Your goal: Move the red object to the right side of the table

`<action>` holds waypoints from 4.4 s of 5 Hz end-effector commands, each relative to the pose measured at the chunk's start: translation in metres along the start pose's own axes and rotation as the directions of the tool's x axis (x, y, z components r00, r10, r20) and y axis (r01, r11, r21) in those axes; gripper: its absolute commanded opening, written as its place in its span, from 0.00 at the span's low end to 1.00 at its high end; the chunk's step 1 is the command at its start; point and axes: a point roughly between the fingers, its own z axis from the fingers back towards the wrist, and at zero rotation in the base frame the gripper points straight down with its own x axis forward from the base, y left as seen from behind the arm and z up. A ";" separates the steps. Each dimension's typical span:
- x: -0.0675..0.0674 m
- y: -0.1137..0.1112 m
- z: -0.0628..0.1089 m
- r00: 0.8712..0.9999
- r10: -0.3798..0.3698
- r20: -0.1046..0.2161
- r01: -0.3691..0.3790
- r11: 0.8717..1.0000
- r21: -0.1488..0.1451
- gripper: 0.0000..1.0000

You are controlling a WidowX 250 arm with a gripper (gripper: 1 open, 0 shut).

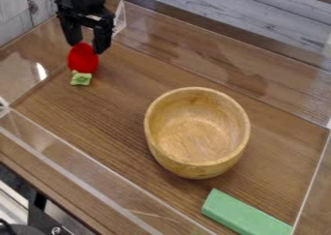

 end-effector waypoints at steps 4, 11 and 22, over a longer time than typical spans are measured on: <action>0.026 0.004 -0.009 0.989 0.137 0.055 -0.138 0.990 0.008 0.00; 0.037 -0.020 -0.003 0.979 -0.145 0.141 0.164 0.977 -0.139 0.00; 0.027 -0.023 0.043 0.976 -0.176 0.128 0.202 0.950 -0.237 0.00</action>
